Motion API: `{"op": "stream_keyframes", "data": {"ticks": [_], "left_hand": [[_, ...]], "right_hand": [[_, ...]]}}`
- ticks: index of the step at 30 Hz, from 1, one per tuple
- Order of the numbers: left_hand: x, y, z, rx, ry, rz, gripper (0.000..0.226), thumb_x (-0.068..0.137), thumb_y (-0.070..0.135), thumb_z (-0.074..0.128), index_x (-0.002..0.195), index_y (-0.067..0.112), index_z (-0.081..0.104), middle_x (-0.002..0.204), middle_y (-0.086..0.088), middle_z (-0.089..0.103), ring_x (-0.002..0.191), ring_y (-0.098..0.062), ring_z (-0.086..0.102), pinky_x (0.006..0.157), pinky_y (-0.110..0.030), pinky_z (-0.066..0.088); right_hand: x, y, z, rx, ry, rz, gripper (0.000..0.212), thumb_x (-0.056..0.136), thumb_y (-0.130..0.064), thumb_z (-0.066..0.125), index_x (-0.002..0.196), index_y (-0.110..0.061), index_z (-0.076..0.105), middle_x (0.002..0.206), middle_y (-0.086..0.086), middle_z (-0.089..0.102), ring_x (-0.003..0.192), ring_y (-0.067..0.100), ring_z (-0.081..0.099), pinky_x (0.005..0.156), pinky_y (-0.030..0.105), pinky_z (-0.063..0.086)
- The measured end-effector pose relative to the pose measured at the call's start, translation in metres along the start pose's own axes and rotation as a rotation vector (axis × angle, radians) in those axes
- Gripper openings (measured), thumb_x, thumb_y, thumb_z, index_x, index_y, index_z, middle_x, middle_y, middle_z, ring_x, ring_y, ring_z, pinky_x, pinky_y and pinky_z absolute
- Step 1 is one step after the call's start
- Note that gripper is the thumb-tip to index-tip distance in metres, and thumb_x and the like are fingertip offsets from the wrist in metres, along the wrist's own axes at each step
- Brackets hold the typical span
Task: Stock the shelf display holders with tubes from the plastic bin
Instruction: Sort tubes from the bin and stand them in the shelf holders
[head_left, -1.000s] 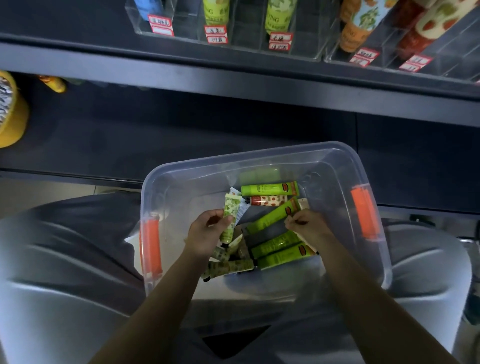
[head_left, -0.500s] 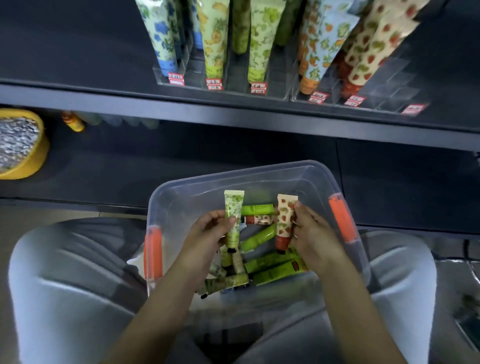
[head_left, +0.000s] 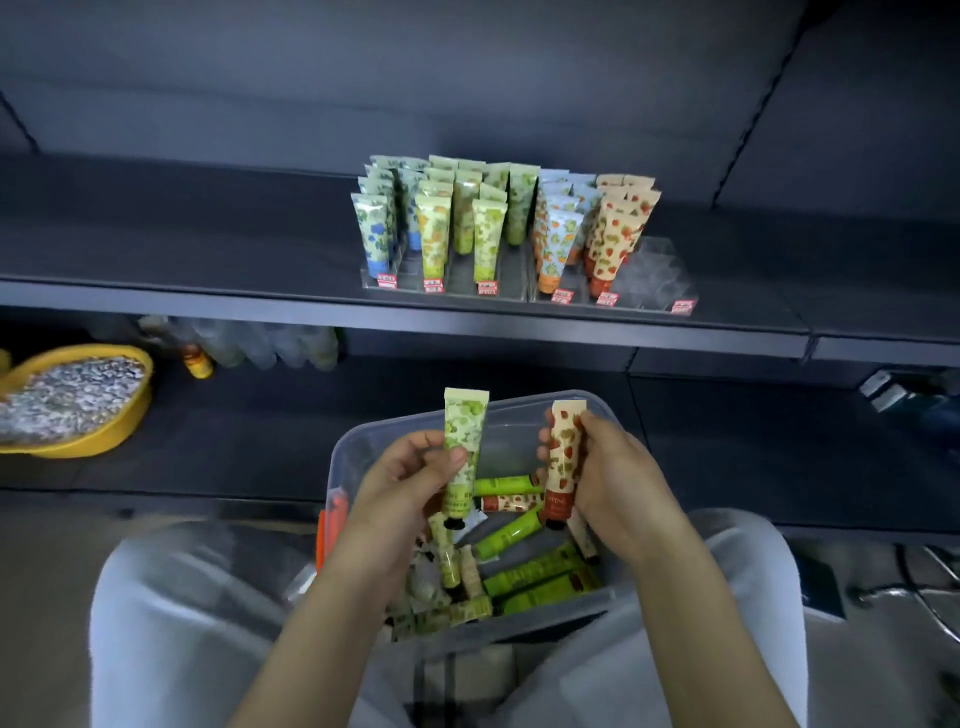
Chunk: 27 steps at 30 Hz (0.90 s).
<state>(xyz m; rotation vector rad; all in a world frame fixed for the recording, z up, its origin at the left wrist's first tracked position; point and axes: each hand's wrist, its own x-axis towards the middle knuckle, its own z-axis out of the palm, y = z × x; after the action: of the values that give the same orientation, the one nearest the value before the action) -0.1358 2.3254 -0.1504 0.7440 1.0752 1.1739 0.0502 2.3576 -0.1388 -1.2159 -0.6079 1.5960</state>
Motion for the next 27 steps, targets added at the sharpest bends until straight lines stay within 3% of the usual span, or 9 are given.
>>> {"op": "stream_keyframes", "data": {"ticks": [4, 8, 13, 15, 18, 23, 27], "left_hand": [[-0.012, 0.022, 0.011, -0.025, -0.017, 0.089, 0.02, 0.085, 0.016, 0.064, 0.104, 0.012, 0.062, 0.086, 0.001, 0.066, 0.074, -0.011, 0.062, 0.071, -0.028, 0.047], [-0.007, 0.044, 0.028, -0.026, -0.035, 0.178, 0.014, 0.085, 0.014, 0.064, 0.099, 0.014, 0.063, 0.077, 0.003, 0.067, 0.065, -0.007, 0.061, 0.058, -0.02, 0.049], [0.02, 0.065, 0.055, 0.016, -0.068, 0.193, 0.016, 0.084, 0.015, 0.066, 0.099, 0.014, 0.066, 0.082, 0.002, 0.068, 0.073, -0.01, 0.061, 0.069, -0.025, 0.05], [0.036, 0.07, 0.065, 0.014, -0.071, 0.172, 0.023, 0.083, 0.017, 0.067, 0.105, 0.012, 0.066, 0.087, 0.001, 0.068, 0.078, -0.011, 0.062, 0.078, -0.029, 0.049], [0.059, 0.078, 0.079, 0.012, -0.095, 0.167, 0.03, 0.085, 0.017, 0.066, 0.114, 0.009, 0.063, 0.089, 0.002, 0.068, 0.078, -0.008, 0.063, 0.078, -0.029, 0.049], [0.086, 0.082, 0.097, 0.015, -0.092, 0.138, 0.021, 0.084, 0.019, 0.067, 0.103, 0.024, 0.063, 0.096, 0.007, 0.072, 0.091, -0.008, 0.065, 0.093, -0.031, 0.049], [0.105, 0.078, 0.105, 0.013, -0.085, 0.106, 0.017, 0.084, 0.018, 0.066, 0.099, 0.025, 0.063, 0.092, 0.012, 0.073, 0.087, -0.003, 0.067, 0.087, -0.027, 0.049]], "right_hand": [[-0.027, -0.021, 0.009, -0.026, -0.029, -0.125, 0.03, 0.101, -0.02, 0.036, 0.099, -0.004, 0.062, 0.078, 0.009, 0.066, 0.068, 0.017, 0.059, 0.07, 0.033, 0.048], [-0.036, -0.05, 0.011, -0.027, -0.043, -0.243, 0.021, 0.1, -0.012, 0.04, 0.1, -0.006, 0.06, 0.081, 0.009, 0.068, 0.074, 0.019, 0.061, 0.074, 0.035, 0.05], [-0.02, -0.089, 0.002, -0.178, -0.034, -0.404, 0.022, 0.099, -0.018, 0.045, 0.092, -0.018, 0.066, 0.081, 0.003, 0.065, 0.081, 0.018, 0.058, 0.08, 0.036, 0.048], [-0.004, -0.105, -0.004, -0.251, 0.022, -0.488, 0.022, 0.099, -0.016, 0.046, 0.091, -0.017, 0.066, 0.085, 0.003, 0.063, 0.081, 0.017, 0.055, 0.078, 0.033, 0.046], [0.028, -0.132, -0.014, -0.324, 0.149, -0.61, 0.021, 0.098, -0.014, 0.048, 0.089, -0.017, 0.067, 0.093, 0.001, 0.066, 0.085, 0.014, 0.059, 0.085, 0.032, 0.048], [0.075, -0.167, -0.026, -0.349, 0.302, -0.66, 0.024, 0.098, -0.01, 0.045, 0.088, -0.024, 0.061, 0.088, -0.008, 0.066, 0.086, 0.008, 0.063, 0.083, 0.024, 0.052], [0.108, -0.185, -0.032, -0.335, 0.313, -0.693, 0.017, 0.096, -0.005, 0.046, 0.102, -0.018, 0.055, 0.083, -0.007, 0.066, 0.082, 0.008, 0.064, 0.078, 0.022, 0.055]]}}
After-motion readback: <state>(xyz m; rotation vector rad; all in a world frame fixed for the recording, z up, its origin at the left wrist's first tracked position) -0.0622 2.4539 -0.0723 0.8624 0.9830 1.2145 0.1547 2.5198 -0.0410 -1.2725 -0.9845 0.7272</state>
